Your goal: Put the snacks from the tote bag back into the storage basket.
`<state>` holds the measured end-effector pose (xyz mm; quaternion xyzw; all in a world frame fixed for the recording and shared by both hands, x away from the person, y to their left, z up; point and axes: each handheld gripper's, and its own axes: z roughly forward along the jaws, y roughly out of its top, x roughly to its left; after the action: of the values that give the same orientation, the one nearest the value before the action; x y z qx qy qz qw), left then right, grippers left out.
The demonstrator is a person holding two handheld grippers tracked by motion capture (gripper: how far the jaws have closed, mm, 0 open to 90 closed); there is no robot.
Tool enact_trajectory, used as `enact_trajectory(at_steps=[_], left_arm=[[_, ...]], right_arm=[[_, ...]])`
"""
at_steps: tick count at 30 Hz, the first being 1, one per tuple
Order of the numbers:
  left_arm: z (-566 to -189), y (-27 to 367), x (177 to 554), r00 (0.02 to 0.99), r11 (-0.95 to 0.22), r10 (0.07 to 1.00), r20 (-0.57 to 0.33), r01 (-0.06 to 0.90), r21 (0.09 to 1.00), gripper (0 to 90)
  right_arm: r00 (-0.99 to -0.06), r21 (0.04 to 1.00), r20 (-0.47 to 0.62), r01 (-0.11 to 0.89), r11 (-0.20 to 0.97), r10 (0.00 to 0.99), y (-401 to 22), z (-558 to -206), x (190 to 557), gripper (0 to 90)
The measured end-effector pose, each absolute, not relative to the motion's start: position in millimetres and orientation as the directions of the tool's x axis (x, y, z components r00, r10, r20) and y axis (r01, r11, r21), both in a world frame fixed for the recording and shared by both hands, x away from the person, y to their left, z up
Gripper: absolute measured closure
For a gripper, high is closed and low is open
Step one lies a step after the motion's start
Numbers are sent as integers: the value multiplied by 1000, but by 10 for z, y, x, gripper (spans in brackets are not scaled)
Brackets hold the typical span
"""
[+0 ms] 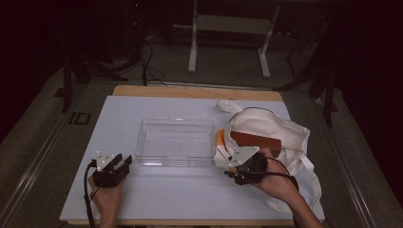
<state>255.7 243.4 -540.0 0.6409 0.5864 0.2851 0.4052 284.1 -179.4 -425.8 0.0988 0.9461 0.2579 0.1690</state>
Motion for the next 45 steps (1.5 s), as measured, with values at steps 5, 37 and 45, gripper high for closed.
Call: enact_trajectory(at_steps=[5,37,45], left_arm=[[-5400,2434,2556,149,17,983,-111,520,854,586],[-5400,2436,2556,150,18,982,-112,520,854,586],[-5400,2435,2556,149,18,983,-111,520,854,586]], right_arm=[[-921,516,-274,102,851,276,-1818,-4242,2858,511],[-915,485,-280,127,865,291,-1969,-4163,2984,507],[-911,480,-283,135,867,299,-2015,-4147,3016,507]])
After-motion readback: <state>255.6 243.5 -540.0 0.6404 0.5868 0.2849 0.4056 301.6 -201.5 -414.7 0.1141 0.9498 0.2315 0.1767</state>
